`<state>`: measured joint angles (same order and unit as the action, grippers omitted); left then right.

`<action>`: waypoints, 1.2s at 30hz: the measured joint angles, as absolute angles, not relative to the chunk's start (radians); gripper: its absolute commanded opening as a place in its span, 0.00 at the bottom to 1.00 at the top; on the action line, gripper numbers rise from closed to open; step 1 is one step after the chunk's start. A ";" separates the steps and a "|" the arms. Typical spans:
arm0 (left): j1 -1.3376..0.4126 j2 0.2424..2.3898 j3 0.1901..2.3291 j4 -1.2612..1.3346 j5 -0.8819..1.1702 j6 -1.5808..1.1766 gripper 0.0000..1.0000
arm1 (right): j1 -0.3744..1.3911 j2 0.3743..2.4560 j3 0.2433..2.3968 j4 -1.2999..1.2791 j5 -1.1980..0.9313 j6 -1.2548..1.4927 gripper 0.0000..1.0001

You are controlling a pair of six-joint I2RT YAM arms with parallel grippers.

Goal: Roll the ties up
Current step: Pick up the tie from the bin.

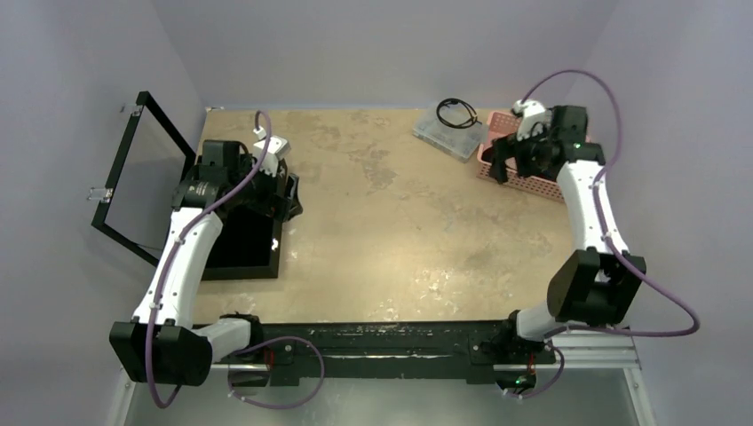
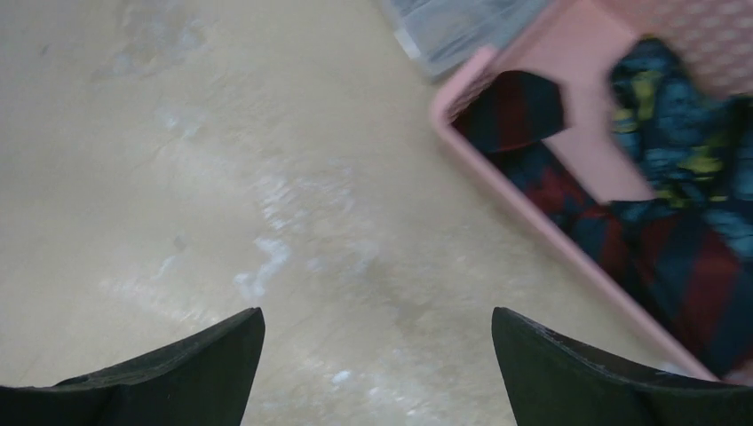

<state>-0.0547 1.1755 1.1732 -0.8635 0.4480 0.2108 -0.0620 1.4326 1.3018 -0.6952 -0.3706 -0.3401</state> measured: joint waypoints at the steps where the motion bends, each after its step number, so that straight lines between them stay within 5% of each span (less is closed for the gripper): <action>1: -0.055 1.171 1.173 -0.850 0.446 0.202 1.00 | -0.117 1.473 1.377 -0.743 -0.385 -0.356 0.98; 11: -0.055 1.158 1.175 -0.789 0.469 0.132 1.00 | -0.302 1.681 1.727 -0.770 -0.188 -0.412 0.81; 32: -0.055 1.144 1.176 -0.766 0.485 0.068 1.00 | -0.303 2.064 1.733 -0.590 0.043 -0.344 0.71; 36: -0.055 1.140 1.176 -0.767 0.483 0.066 1.00 | -0.305 2.092 1.726 -0.559 0.083 -0.342 0.54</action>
<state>-0.0547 1.1397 1.1763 -0.7666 0.4831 0.0658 -0.3046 2.0922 1.7260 -0.5594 0.0826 -0.3420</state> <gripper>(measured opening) 0.998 0.688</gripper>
